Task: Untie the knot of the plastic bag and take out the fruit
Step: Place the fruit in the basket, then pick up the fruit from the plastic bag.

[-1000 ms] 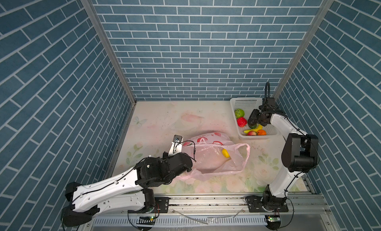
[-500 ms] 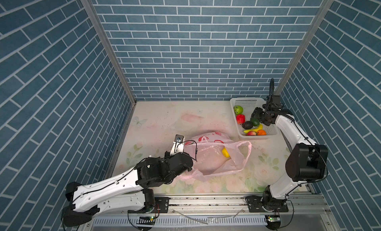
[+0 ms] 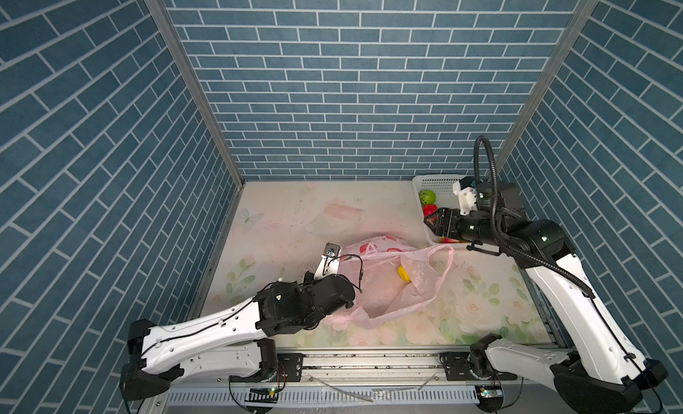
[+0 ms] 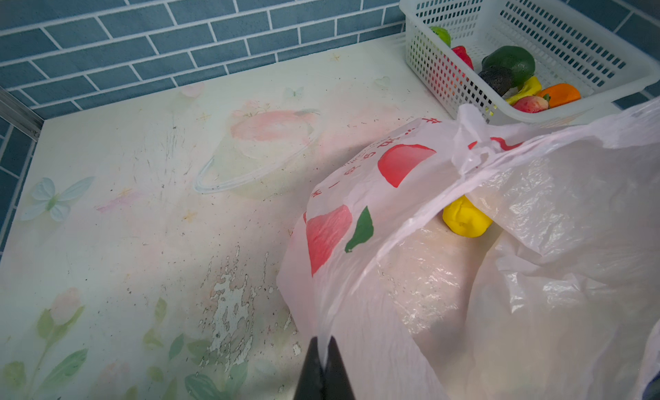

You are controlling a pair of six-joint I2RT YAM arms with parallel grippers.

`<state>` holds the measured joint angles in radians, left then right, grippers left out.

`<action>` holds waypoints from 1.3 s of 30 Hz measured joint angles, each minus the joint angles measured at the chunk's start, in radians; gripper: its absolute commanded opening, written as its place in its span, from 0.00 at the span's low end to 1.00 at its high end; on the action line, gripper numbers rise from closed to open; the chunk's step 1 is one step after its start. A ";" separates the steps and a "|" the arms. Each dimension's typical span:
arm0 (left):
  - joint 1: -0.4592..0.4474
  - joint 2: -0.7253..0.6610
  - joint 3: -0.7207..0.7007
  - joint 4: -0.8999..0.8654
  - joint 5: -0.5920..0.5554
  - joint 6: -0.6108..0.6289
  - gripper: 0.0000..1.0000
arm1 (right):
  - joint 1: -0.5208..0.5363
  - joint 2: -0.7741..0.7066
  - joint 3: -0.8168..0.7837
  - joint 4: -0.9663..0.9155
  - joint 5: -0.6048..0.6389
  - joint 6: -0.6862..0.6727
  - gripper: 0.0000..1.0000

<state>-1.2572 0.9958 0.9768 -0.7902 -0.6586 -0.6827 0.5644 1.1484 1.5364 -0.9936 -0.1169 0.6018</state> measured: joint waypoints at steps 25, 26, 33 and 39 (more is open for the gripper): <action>0.000 -0.035 0.055 -0.046 -0.033 -0.010 0.00 | 0.608 0.197 -0.422 0.323 0.252 0.214 0.58; 0.000 -0.038 0.055 -0.048 -0.035 -0.011 0.00 | 0.608 0.211 -0.426 0.338 0.252 0.214 0.57; 0.000 -0.048 0.056 -0.086 -0.051 -0.026 0.00 | 0.670 0.249 -0.430 0.381 0.297 0.212 0.61; 0.016 -0.016 0.056 -0.089 -0.041 -0.028 0.00 | 0.742 0.202 -0.409 0.341 0.335 0.201 0.66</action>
<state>-1.2407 0.9802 1.0328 -0.8791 -0.6998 -0.7105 1.3067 1.3502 1.1278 -0.6521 0.2184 0.8028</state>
